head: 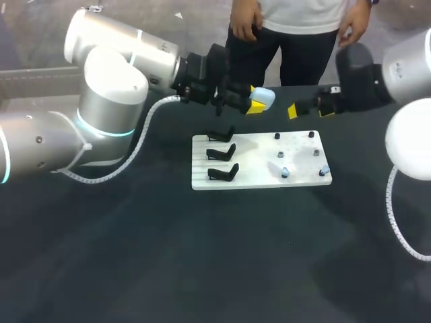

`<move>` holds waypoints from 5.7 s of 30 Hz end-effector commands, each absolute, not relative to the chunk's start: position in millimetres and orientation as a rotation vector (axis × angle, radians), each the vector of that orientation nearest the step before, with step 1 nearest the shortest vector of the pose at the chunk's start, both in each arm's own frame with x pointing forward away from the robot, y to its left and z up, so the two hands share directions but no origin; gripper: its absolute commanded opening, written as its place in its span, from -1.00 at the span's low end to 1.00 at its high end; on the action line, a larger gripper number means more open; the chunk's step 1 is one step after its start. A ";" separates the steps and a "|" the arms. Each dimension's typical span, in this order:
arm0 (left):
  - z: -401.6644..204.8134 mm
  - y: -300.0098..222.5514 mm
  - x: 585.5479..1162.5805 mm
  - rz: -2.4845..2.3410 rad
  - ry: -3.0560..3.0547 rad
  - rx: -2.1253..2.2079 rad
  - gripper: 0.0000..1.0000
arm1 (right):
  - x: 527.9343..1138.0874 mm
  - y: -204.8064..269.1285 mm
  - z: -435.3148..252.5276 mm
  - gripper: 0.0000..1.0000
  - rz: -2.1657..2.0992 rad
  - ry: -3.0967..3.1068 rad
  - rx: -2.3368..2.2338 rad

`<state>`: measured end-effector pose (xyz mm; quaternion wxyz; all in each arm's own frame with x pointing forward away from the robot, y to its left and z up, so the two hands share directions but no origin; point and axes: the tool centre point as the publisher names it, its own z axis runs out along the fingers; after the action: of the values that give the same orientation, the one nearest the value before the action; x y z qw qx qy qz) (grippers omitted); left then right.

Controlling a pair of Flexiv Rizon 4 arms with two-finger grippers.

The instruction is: Pick up each earbud case from the left stands, insert the matching earbuds, close the lid, and place the case in the box.

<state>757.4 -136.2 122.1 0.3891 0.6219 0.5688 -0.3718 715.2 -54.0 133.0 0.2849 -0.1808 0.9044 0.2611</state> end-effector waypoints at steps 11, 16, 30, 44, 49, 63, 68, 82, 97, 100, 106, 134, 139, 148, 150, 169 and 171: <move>118.4 -144.0 754.8 -0.968 1.426 1.590 -1.00 | 741.2 -37.2 124.8 1.00 0.802 2.407 -0.532; 117.6 -144.0 751.7 -0.999 1.411 1.586 -1.00 | 746.5 -37.9 124.4 1.00 0.804 2.409 -0.528; 114.9 -138.7 748.1 -1.057 1.375 1.507 -1.00 | 754.0 -41.6 133.7 1.00 0.739 2.399 -0.528; 135.4 -110.3 746.8 -1.154 1.250 1.264 -1.00 | 716.3 -105.6 139.0 1.00 0.344 2.506 -0.480; 147.8 -104.4 741.6 -1.154 1.237 1.237 -1.00 | 700.5 -119.9 131.0 1.00 0.229 2.571 -0.462; 155.1 -102.9 738.5 -1.152 1.241 1.231 -1.00 | 682.5 -126.4 113.4 1.00 0.159 2.639 -0.440; 155.1 -102.9 738.5 -1.152 1.241 1.231 -1.00 | 682.5 -126.4 113.4 1.00 0.159 2.639 -0.440; 165.7 -99.7 727.4 -1.133 1.261 1.232 -1.00 | 654.9 -136.8 90.0 1.00 0.135 2.737 -0.382; 167.2 -100.0 726.8 -1.125 1.273 1.226 -1.00 | 631.2 -112.5 61.6 1.00 0.072 2.782 -0.534; 167.2 -100.0 726.8 -1.125 1.273 1.226 -1.00 | 628.9 -110.3 58.1 1.00 0.057 2.797 -0.574; 167.2 -100.0 726.8 -1.125 1.273 1.226 -1.00 | 627.4 -106.8 45.6 1.00 0.019 2.825 -0.619; 167.2 -100.0 726.8 -1.125 1.273 1.226 -1.00 | 641.2 -102.8 33.1 0.25 0.010 2.858 -0.647; 167.2 -100.0 726.8 -1.125 1.273 1.226 -1.00 | 641.5 -103.1 33.1 -0.05 0.017 2.861 -0.633; 167.2 -100.0 726.8 -1.125 1.273 1.226 -1.00 | 643.6 -105.2 32.7 -0.04 0.023 2.860 -0.611; 167.2 -100.0 726.8 -1.125 1.273 1.226 -1.00 | 644.3 -105.0 32.7 -0.07 0.024 2.859 -0.608; 167.2 -100.0 726.8 -1.125 1.273 1.226 -1.00 | 643.9 -103.0 29.5 -0.19 0.041 2.873 -0.577; 167.2 -100.0 726.8 -1.125 1.273 1.226 -1.00 | 643.8 -102.8 29.3 -0.19 0.046 2.872 -0.569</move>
<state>728.9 -99.9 168.0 0.4952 0.5090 0.5267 -0.4672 643.5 -103.4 30.4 0.1052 -0.1943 0.9752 0.0154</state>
